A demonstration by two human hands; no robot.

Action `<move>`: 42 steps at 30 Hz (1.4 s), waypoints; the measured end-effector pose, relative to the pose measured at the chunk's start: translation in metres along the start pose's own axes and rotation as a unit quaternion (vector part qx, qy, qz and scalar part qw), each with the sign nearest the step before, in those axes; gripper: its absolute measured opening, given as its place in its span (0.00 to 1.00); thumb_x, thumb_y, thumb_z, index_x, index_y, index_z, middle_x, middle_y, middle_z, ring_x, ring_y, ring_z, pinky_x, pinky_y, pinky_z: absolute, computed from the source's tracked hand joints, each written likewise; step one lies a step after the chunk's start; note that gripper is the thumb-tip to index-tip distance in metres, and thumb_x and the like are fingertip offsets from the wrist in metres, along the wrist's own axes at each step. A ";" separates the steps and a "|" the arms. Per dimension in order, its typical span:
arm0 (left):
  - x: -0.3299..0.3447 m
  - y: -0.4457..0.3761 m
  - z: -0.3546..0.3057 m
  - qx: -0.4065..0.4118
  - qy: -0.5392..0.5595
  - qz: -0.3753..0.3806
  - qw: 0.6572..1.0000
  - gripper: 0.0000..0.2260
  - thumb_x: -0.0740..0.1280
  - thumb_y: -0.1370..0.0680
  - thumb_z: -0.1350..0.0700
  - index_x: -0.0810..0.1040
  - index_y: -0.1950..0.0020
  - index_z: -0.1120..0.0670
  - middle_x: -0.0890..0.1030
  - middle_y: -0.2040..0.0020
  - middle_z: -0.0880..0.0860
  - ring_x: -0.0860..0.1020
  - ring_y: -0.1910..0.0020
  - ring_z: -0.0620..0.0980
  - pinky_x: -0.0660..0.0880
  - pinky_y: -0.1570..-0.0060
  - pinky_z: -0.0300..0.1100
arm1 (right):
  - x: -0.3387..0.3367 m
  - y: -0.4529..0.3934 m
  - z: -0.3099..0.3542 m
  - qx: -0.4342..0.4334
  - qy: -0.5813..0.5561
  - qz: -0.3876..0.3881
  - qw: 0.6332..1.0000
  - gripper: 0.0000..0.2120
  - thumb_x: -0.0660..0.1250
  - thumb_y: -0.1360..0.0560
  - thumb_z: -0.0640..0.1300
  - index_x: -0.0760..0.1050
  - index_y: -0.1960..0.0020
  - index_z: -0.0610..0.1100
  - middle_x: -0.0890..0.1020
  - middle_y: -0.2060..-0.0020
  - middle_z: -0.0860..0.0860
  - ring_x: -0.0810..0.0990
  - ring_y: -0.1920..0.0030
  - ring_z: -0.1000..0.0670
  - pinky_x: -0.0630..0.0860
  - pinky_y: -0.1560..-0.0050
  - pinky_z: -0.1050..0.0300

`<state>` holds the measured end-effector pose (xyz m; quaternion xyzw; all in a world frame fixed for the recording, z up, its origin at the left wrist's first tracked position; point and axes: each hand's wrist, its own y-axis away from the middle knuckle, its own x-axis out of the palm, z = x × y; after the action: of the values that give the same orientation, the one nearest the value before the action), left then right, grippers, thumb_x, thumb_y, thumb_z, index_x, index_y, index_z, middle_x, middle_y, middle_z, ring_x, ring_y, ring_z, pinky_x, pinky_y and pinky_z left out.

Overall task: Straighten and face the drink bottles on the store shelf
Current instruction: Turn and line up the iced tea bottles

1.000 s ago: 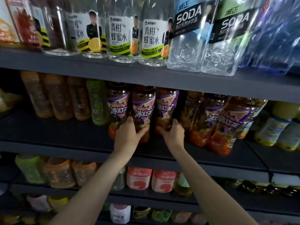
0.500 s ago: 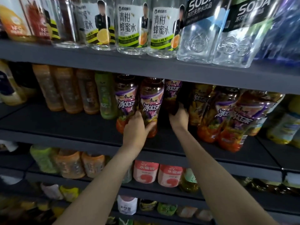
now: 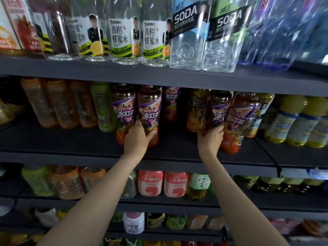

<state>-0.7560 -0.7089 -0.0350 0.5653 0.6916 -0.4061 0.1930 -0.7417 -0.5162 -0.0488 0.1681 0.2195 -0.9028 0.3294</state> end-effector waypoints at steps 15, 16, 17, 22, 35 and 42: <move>0.006 -0.003 0.001 -0.018 -0.007 -0.007 1.000 0.22 0.65 0.23 0.46 0.67 0.38 0.61 0.76 0.43 0.58 0.75 0.42 0.57 0.72 0.48 0.47 | 0.078 0.002 0.045 -0.091 0.000 0.108 0.990 0.32 0.73 0.29 0.41 0.60 0.32 0.35 0.71 0.36 0.39 0.71 0.35 0.39 0.70 0.41 0.50; 0.007 -0.003 0.002 -0.013 -0.005 -0.007 1.000 0.22 0.65 0.23 0.47 0.67 0.38 0.62 0.76 0.43 0.58 0.75 0.42 0.57 0.71 0.49 0.46 | 0.082 -0.001 0.047 -0.089 0.000 0.110 0.990 0.32 0.73 0.29 0.41 0.60 0.32 0.35 0.71 0.36 0.39 0.71 0.35 0.39 0.70 0.41 0.49; 0.008 -0.003 0.003 -0.007 -0.002 -0.008 1.000 0.23 0.64 0.23 0.47 0.67 0.37 0.62 0.76 0.43 0.58 0.75 0.42 0.57 0.71 0.49 0.46 | 0.085 -0.003 0.049 -0.088 0.001 0.111 0.990 0.32 0.72 0.28 0.41 0.59 0.32 0.36 0.71 0.36 0.39 0.71 0.35 0.39 0.70 0.41 0.48; 0.008 -0.003 0.005 -0.002 0.000 -0.009 1.000 0.24 0.64 0.22 0.46 0.66 0.35 0.62 0.76 0.42 0.58 0.74 0.41 0.56 0.70 0.49 0.45 | 0.083 -0.008 0.042 -0.106 0.003 0.143 0.984 0.34 0.72 0.28 0.41 0.57 0.30 0.35 0.70 0.35 0.38 0.70 0.34 0.38 0.69 0.39 0.47; 0.002 0.007 -0.005 -0.023 0.043 0.019 0.999 0.20 0.63 0.21 0.50 0.65 0.36 0.62 0.72 0.37 0.61 0.72 0.38 0.60 0.68 0.45 0.50 | -0.048 -0.003 0.015 -0.285 0.064 -0.215 0.932 0.29 0.71 0.30 0.37 0.65 0.32 0.33 0.65 0.33 0.33 0.63 0.34 0.37 0.64 0.34 0.42; 0.001 0.005 -0.011 -0.062 0.029 0.048 0.996 0.20 0.63 0.21 0.52 0.63 0.35 0.61 0.71 0.35 0.60 0.71 0.36 0.60 0.69 0.43 0.52 | -0.070 -0.014 -0.020 0.036 0.042 -0.048 0.997 0.30 0.71 0.28 0.41 0.62 0.31 0.37 0.72 0.36 0.38 0.71 0.36 0.37 0.69 0.40 0.46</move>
<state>-0.7492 -0.6998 -0.0308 0.5964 0.6927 -0.3362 0.2270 -0.6968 -0.4602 -0.0299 0.2067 0.2081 -0.9173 0.2694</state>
